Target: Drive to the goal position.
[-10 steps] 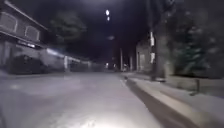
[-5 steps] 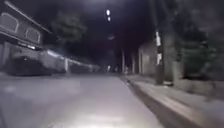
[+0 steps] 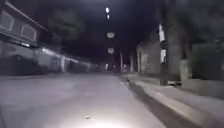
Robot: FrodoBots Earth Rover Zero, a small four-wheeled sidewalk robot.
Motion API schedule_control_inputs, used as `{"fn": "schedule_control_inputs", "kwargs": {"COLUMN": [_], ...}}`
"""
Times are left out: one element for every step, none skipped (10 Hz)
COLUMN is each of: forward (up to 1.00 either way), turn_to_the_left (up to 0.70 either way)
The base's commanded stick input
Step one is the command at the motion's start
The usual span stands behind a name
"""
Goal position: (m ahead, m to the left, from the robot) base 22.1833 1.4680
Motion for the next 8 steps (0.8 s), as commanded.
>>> {"fn": "schedule_control_inputs", "kwargs": {"forward": [0.70, 0.70, 0.70, 0.70, 0.70, 0.70, 0.70, 0.70], "turn_to_the_left": [0.00, 0.00, 0.00, 0.00, -0.06, -0.20, -0.34, -0.32]}}
